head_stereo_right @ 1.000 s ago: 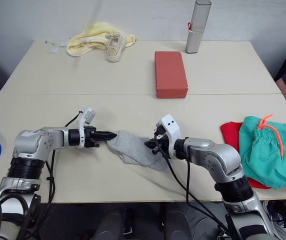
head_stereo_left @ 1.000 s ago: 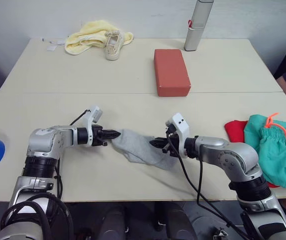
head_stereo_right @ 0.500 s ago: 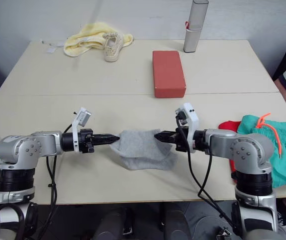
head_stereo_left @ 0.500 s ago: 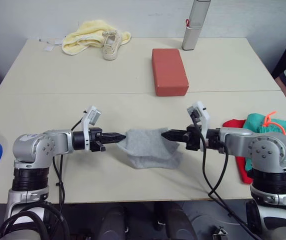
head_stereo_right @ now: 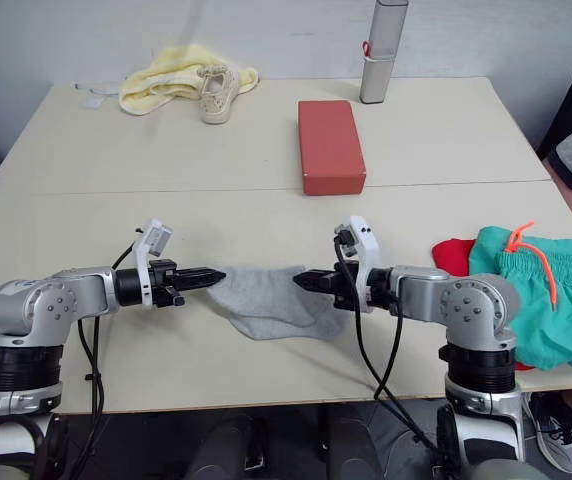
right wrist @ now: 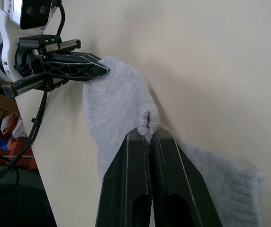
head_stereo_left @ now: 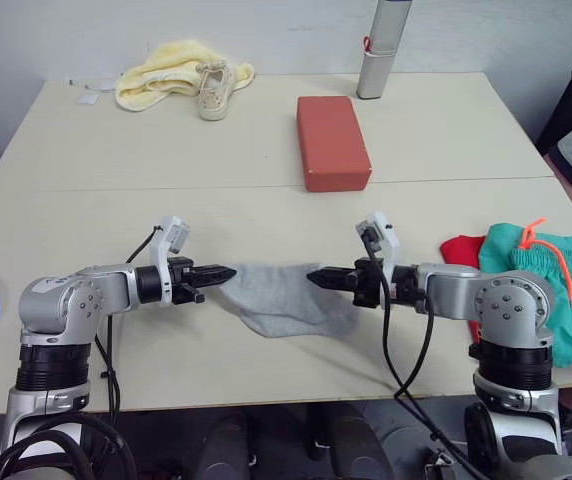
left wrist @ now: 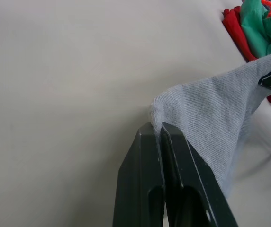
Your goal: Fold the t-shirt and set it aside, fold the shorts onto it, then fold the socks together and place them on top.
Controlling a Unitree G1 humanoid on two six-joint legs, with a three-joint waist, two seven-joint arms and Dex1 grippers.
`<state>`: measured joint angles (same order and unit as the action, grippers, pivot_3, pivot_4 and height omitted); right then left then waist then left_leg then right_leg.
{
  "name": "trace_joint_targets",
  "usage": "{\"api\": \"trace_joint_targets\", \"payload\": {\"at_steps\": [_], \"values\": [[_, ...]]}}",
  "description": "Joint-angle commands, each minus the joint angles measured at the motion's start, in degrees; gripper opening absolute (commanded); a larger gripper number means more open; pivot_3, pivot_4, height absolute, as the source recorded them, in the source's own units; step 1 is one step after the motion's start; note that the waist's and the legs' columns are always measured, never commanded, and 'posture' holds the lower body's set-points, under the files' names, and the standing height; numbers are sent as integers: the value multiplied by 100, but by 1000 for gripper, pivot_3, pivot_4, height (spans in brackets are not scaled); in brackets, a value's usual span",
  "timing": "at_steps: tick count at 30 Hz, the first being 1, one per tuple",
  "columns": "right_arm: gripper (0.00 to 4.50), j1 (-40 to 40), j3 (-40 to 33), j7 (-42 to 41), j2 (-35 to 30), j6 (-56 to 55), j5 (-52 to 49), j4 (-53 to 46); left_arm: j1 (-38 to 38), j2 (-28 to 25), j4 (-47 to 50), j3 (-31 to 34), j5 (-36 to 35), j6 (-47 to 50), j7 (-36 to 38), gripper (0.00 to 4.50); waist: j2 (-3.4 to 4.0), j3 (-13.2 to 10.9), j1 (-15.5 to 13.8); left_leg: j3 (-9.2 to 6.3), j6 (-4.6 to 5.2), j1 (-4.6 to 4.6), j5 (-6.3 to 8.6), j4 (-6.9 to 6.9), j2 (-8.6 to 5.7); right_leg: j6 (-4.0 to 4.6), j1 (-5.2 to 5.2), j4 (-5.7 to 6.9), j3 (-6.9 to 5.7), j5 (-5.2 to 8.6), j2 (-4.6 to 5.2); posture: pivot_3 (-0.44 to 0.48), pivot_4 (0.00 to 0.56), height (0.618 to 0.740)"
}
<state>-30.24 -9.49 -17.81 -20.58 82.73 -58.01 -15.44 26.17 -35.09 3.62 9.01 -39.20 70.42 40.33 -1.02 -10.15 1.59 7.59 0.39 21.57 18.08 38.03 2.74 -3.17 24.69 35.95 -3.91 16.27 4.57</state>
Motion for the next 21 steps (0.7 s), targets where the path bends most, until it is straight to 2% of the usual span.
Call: {"api": "trace_joint_targets", "payload": {"at_steps": [1, 12, 19, 21], "values": [[0, 39, -204, -83, -171, 57, -178, -249, 50, -154, 175, 86, -209, 128, 139, 38, 0, 0, 1, 0, 0, 0, 0, 0, 0, 0, 0, -1, 0, 0, 0, 0, 150, 740], [0, 16, -1259, 123, -425, 965, -1162, -86, 2, -147, 896, 282, -827, 1089, -66, 38, 1, 0, 2, -1, 0, 0, 1, 0, 1, 0, 0, 0, 2, 0, 0, 0, 150, 740], [0, 335, -882, 353, -453, 679, -697, -277, -418, 231, 1137, 303, -753, 680, -462, 38, 1, -1, 9, 4, -1, -2, 1, -5, 1, 0, 2, -3, 9, 0, -2, 0, 150, 740], [0, 411, -632, 280, -589, 516, -477, -342, -597, 144, 1261, 146, -686, 580, -445, 38, 1, -1, 6, 4, -1, -3, 0, -5, 1, 0, 2, -1, 9, 0, -3, 0, 150, 740]]}}
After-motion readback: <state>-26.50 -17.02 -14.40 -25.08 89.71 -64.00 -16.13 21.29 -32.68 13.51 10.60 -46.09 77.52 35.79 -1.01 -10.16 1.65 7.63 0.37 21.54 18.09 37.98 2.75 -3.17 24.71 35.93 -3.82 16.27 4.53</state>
